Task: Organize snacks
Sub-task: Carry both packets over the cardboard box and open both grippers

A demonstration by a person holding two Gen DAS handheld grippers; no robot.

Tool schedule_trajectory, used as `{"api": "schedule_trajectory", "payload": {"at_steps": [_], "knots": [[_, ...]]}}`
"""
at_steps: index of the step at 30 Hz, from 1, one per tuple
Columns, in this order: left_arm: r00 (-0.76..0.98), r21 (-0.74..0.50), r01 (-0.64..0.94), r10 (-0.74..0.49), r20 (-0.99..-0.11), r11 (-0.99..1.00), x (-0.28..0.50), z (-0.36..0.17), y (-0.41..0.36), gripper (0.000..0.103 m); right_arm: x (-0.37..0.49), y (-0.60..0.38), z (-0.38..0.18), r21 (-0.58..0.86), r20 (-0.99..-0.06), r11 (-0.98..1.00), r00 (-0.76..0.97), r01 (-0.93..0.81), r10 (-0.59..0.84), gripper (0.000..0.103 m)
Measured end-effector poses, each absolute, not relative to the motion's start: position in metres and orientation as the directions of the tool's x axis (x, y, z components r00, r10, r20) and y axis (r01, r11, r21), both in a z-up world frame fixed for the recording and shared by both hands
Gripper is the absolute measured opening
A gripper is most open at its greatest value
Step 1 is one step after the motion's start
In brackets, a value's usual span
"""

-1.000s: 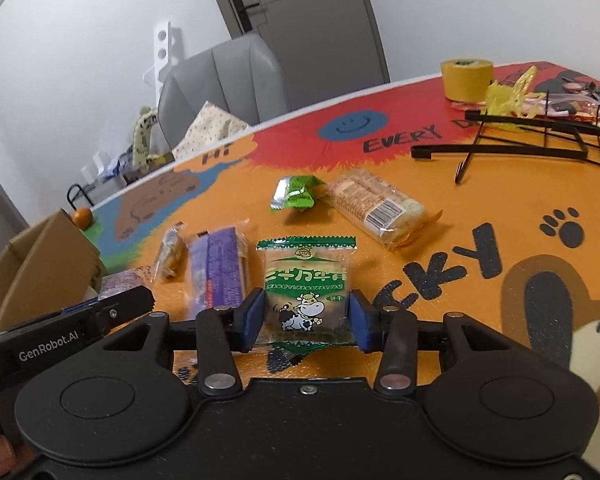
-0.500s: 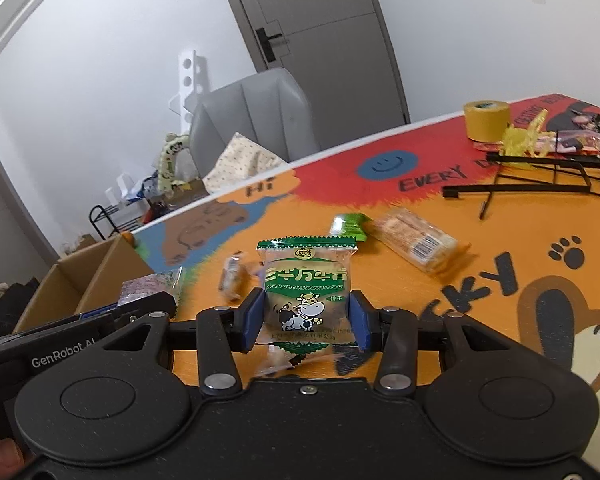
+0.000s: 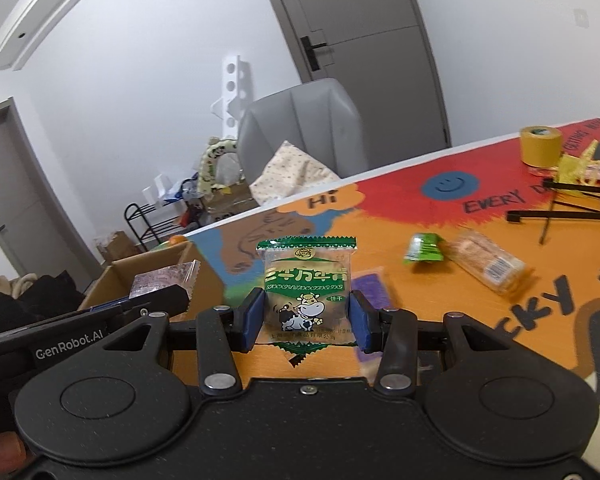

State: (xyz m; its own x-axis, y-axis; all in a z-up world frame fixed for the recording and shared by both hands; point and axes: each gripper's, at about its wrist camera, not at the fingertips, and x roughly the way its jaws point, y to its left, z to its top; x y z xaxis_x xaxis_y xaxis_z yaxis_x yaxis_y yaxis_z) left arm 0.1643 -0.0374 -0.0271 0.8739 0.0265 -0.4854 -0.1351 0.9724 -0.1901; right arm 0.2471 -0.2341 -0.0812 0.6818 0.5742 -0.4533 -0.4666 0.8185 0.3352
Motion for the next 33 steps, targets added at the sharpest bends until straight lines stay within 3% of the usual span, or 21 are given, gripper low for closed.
{"api": "schedule_trajectory", "payload": {"at_steps": [13, 33], "knots": [[0.870, -0.203, -0.245, 0.122, -0.479, 0.948, 0.142, -0.020, 0.020, 0.039, 0.237, -0.186, -0.071, 0.312, -0.447, 0.772, 0.631, -0.554, 0.634, 0.043], [0.844, -0.254, -0.336, 0.171, -0.509, 0.907, 0.106, -0.035, 0.080, 0.040, 0.212, -0.123, -0.065, 0.278, -0.463, 0.706, 0.553, -0.651, 0.692, 0.043]]}}
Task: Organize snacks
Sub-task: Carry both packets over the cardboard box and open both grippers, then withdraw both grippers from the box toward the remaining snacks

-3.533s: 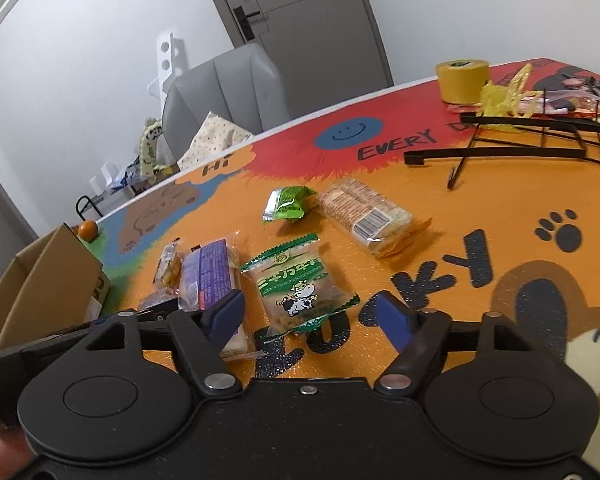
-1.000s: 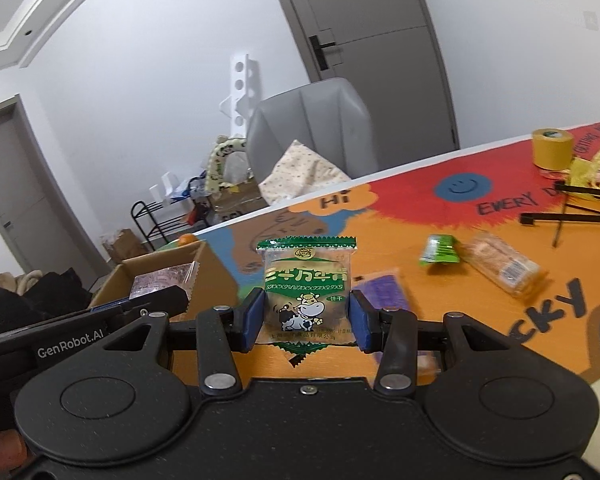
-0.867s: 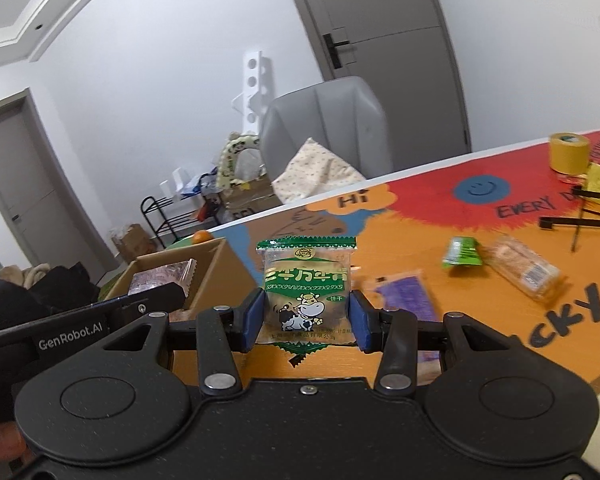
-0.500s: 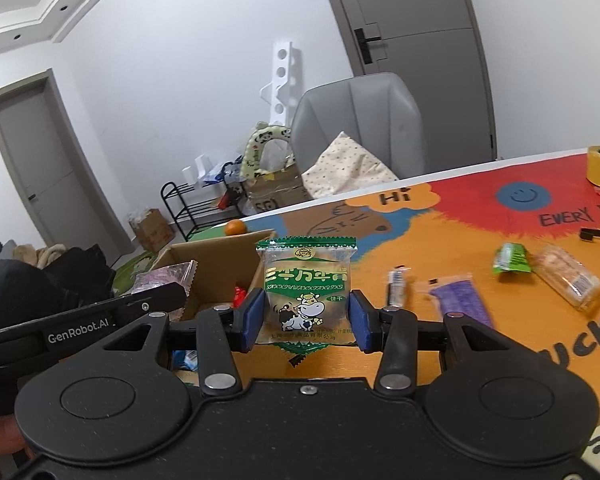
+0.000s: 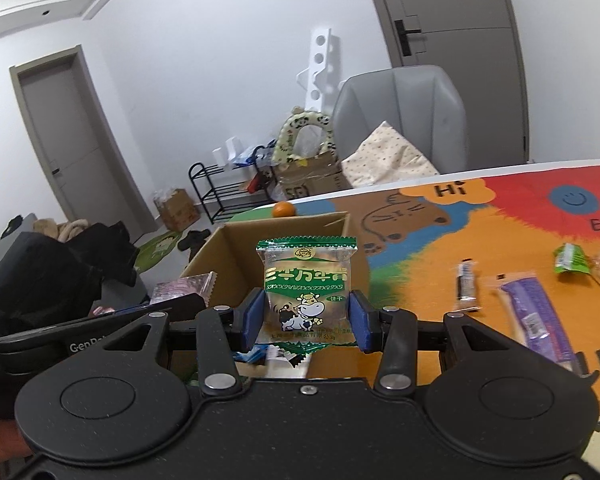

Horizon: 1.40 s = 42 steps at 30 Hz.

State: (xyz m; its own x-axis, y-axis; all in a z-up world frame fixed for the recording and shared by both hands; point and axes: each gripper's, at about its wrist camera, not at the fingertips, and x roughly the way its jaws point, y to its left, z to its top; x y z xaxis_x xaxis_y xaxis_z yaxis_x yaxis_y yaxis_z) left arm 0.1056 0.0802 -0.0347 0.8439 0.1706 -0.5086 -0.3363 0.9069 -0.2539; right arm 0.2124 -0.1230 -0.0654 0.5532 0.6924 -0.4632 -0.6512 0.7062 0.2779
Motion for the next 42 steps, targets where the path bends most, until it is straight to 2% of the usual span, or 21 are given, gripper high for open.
{"api": "schedule_trajectory", "payload": {"at_steps": [8, 13, 19, 20, 22, 24, 27, 30, 42], "knots": [[0.834, -0.264, -0.363, 0.186, -0.519, 0.894, 0.099, -0.035, 0.090, 0.042, 0.208, -0.113, -0.064, 0.268, -0.470, 0.689, 0.532, -0.674, 0.704, 0.043], [0.846, -0.283, -0.371, 0.195, -0.497, 0.885, 0.089, -0.029, 0.096, 0.045, 0.205, -0.102, -0.064, 0.261, -0.478, 0.680, 0.520, -0.685, 0.708, 0.043], [0.852, -0.297, -0.408, 0.242, -0.465, 0.864, 0.079, -0.020, 0.111, 0.063, 0.199, -0.090, -0.065, 0.268, -0.485, 0.645, 0.478, -0.715, 0.732, 0.044], [0.850, -0.299, -0.413, 0.247, -0.465, 0.860, 0.079, -0.020, 0.113, 0.065, 0.198, -0.087, -0.065, 0.270, -0.488, 0.634, 0.465, -0.724, 0.739, 0.046], [0.842, -0.299, -0.428, 0.257, -0.473, 0.853, 0.079, -0.021, 0.116, 0.071, 0.196, -0.085, -0.065, 0.261, -0.494, 0.633, 0.462, -0.729, 0.736, 0.055], [0.835, -0.291, -0.441, 0.270, -0.480, 0.849, 0.080, -0.022, 0.117, 0.080, 0.198, -0.086, -0.066, 0.261, -0.499, 0.637, 0.463, -0.726, 0.732, 0.055], [0.827, -0.270, -0.453, 0.288, -0.482, 0.850, 0.080, -0.021, 0.115, 0.086, 0.200, -0.093, -0.064, 0.275, -0.500, 0.647, 0.468, -0.711, 0.728, 0.057], [0.826, -0.265, -0.455, 0.291, -0.483, 0.850, 0.080, -0.020, 0.112, 0.088, 0.199, -0.102, -0.064, 0.276, -0.495, 0.665, 0.491, -0.694, 0.717, 0.063], [0.847, -0.257, -0.373, 0.215, -0.486, 0.891, 0.083, -0.018, 0.086, 0.094, 0.201, -0.157, -0.061, 0.290, -0.488, 0.751, 0.584, -0.593, 0.649, 0.067]]}}
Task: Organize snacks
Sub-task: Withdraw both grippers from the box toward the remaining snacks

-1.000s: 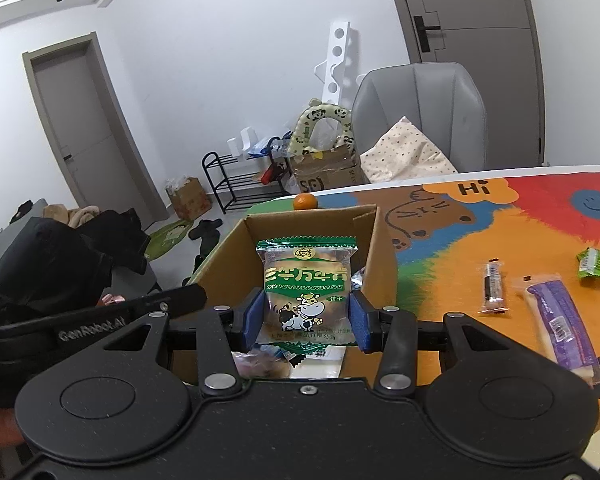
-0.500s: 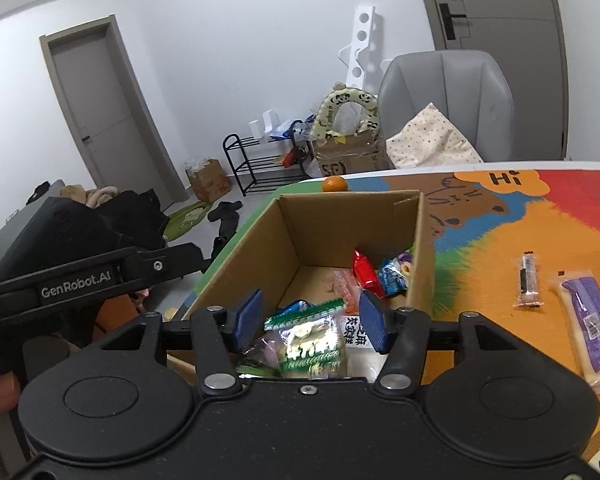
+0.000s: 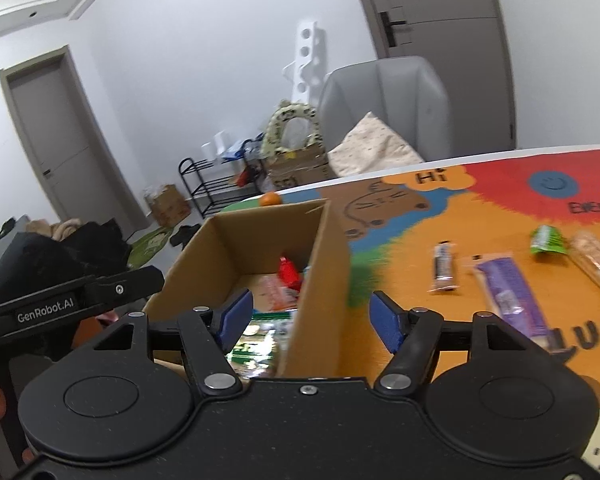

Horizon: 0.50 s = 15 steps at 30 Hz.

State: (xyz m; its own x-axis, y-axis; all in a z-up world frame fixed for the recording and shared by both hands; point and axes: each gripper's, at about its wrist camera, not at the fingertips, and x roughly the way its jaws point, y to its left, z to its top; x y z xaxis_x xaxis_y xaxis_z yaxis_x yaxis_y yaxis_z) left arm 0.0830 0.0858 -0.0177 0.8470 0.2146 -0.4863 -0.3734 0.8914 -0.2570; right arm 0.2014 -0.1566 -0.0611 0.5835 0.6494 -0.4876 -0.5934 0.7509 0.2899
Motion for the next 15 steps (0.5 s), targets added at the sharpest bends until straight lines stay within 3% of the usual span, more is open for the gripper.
{"api": "schedule_trajectory", "payload": {"at_steps": [15], "knots": [[0.859, -0.237, -0.257, 0.109, -0.501, 0.937, 0.113, -0.018, 0.034, 0.094, 0.216, -0.215, -0.062, 0.301, -0.499, 0.806, 0.636, -0.510, 0.589, 0.084]]}}
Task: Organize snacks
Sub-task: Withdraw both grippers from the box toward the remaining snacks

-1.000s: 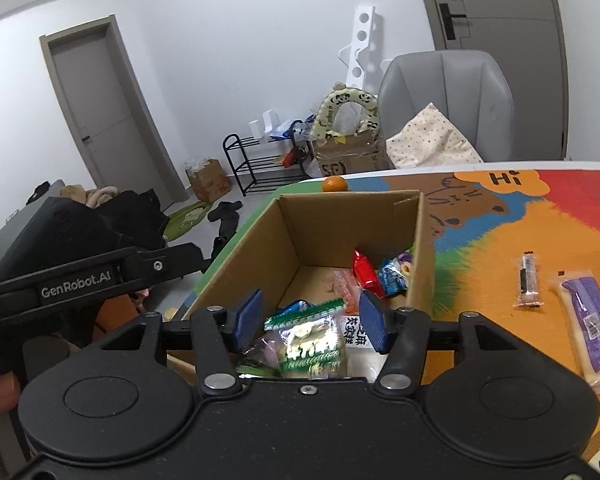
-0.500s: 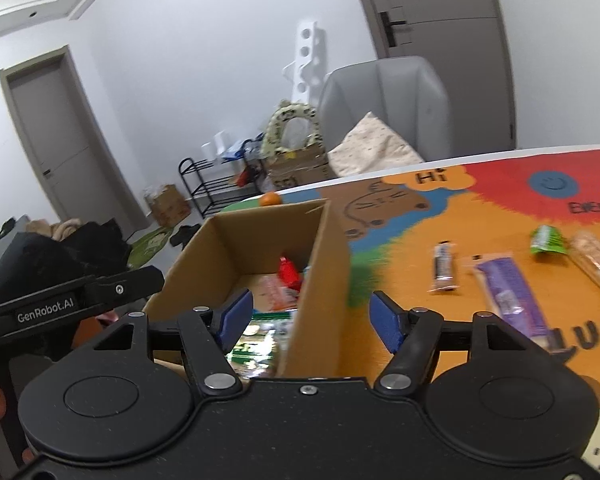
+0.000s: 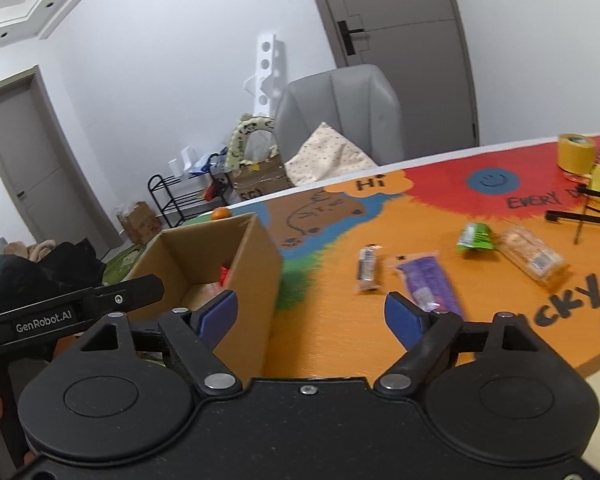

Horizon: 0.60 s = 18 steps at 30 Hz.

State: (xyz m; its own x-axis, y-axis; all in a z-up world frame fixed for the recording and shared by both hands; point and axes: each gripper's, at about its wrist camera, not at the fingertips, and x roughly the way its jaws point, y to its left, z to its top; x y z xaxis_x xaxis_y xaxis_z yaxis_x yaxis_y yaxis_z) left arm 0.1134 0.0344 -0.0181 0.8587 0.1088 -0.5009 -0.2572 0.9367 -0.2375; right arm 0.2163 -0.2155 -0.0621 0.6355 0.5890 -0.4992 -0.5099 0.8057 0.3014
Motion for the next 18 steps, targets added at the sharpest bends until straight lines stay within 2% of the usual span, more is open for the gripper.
{"api": "schedule_trajectory", "payload": {"at_steps": [4, 18], "knots": [[0.855, -0.235, -0.223, 0.074, -0.513, 0.946, 0.122, -0.018, 0.020, 0.095, 0.220, -0.235, -0.065, 0.311, -0.502, 0.819, 0.649, -0.482, 0.572, 0.089], [0.826, -0.227, -0.119, -0.030, -0.563, 0.967, 0.152, -0.024, -0.032, 0.095, 0.234, -0.289, -0.074, 0.348, -0.500, 0.843, 0.679, -0.411, 0.538, 0.092]]}}
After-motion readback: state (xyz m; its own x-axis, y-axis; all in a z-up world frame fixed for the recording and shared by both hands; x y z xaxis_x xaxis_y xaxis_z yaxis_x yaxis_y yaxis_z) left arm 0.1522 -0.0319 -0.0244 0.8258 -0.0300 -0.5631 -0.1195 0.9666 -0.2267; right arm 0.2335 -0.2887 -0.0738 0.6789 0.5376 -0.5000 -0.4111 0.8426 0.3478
